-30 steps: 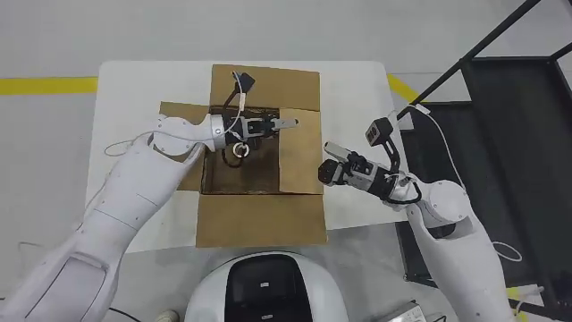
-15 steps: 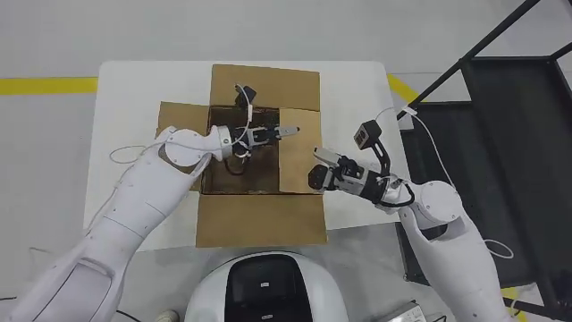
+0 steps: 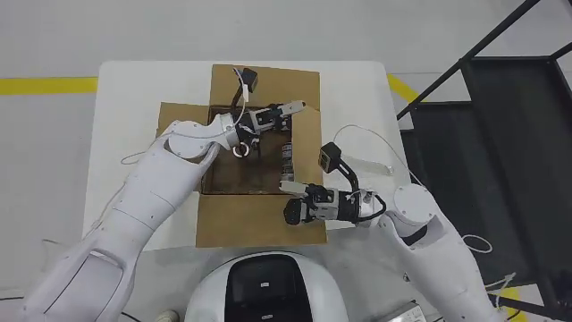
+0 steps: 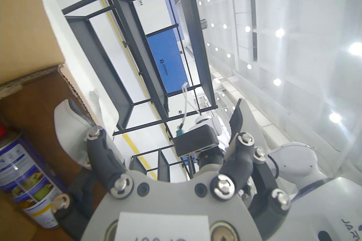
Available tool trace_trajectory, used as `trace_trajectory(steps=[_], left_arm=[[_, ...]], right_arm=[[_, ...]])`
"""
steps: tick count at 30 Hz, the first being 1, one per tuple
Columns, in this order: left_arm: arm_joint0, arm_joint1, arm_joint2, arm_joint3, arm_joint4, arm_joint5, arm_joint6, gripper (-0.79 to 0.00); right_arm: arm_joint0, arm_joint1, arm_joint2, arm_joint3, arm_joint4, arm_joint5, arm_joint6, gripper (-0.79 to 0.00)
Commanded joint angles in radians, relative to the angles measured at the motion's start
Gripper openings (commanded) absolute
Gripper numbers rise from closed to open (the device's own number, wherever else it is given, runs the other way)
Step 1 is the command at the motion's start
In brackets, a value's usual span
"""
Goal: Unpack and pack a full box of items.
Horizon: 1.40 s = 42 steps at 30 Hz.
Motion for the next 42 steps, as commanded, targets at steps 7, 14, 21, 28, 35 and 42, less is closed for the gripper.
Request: trace_trajectory(steps=[7, 14, 21, 28, 35, 42], left_arm=[[-0.01, -0.041, 0.026, 0.008, -0.109, 0.027, -0.03, 0.0], [-0.031, -0.038, -0.038, 0.05, -0.131, -0.014, -0.065, 0.0], [0.02, 0.028, -0.203, -0.031, -0.055, -0.025, -0.102, 0.0], [0.193, 0.113, -0.423, -0.276, 0.057, 0.042, -0.157, 0.0], [0.394, 0.174, -0.633, -0.487, 0.143, 0.114, -0.184, 0.0], [0.513, 0.203, -0.769, -0.559, 0.153, 0.144, -0.176, 0.0]], right_arm=[[-0.015, 0.001, -0.001, -0.031, -0.112, -0.04, -0.19, 0.0], [-0.169, 0.016, 0.163, -0.167, -0.179, -0.068, -0.366, 0.0], [-0.268, 0.021, 0.276, -0.158, -0.187, -0.06, -0.447, 0.0], [-0.289, 0.024, 0.313, -0.094, -0.245, -0.028, -0.498, 0.0], [-0.25, 0.028, 0.275, -0.041, -0.305, 0.031, -0.464, 0.0], [-0.189, 0.026, 0.221, -0.008, -0.322, 0.057, -0.447, 0.0]])
